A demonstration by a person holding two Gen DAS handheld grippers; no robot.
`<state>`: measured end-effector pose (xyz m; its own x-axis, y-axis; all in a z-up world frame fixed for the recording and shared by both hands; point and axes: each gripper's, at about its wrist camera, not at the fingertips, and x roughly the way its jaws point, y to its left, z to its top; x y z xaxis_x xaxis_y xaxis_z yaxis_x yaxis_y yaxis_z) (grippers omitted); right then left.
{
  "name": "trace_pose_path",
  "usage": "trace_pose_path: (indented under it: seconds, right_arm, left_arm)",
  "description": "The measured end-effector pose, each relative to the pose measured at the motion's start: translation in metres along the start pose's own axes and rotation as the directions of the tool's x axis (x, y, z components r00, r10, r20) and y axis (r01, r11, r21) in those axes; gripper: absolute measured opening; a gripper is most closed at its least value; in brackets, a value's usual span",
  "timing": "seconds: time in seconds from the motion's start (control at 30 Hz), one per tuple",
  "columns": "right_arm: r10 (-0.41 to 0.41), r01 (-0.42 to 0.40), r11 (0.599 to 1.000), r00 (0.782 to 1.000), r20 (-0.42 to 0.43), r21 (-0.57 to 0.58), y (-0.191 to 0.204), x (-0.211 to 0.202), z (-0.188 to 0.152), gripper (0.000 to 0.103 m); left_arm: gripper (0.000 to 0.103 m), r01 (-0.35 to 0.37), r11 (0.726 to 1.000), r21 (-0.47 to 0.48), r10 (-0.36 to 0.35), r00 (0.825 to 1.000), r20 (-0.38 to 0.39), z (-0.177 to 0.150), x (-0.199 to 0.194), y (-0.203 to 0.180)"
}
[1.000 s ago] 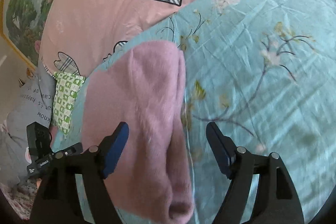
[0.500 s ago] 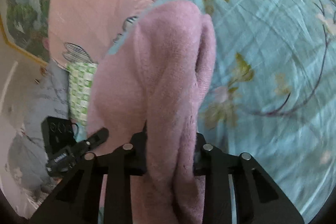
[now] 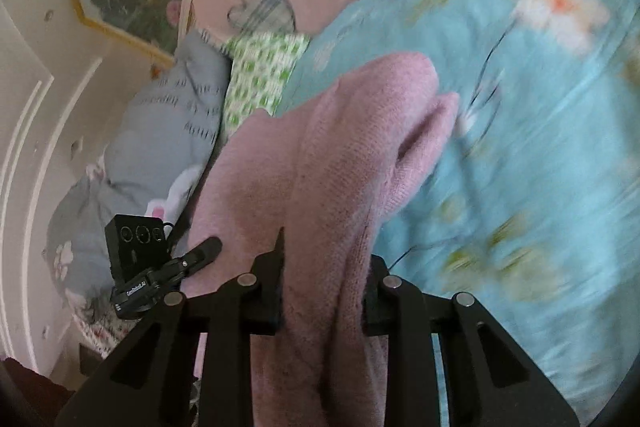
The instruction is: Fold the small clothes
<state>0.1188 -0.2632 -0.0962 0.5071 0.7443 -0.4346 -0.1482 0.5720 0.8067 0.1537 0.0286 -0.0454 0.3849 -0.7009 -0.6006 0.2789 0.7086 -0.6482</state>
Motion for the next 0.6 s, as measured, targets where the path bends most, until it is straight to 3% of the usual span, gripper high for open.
trace_pose_path:
  seconds: [0.1, 0.23, 0.47, 0.6]
  right_arm:
    - [-0.077, 0.077, 0.997, 0.996, -0.043, 0.004, -0.011, 0.020, -0.015, 0.034]
    - [-0.099, 0.099, 0.994, 0.995, -0.012, 0.043, -0.015, 0.002, -0.020, 0.043]
    - [-0.177, 0.184, 0.981, 0.978, 0.107, -0.063, 0.016, -0.058, -0.043, 0.043]
    - [-0.165, 0.176, 0.973, 0.983, 0.082, -0.149, 0.039, -0.065, -0.070, 0.043]
  left_arm:
    - [0.048, -0.065, 0.997, -0.046, 0.063, 0.997, -0.039, -0.012, 0.008, 0.023]
    - [0.070, -0.117, 0.991, -0.057, 0.118, 0.993, 0.013, -0.017, -0.010, 0.020]
    - [0.071, -0.211, 0.977, -0.008, 0.212, 0.977, 0.036, -0.037, -0.042, 0.003]
    - [0.071, -0.208, 0.978, 0.018, 0.208, 0.978, -0.002, -0.066, -0.052, 0.002]
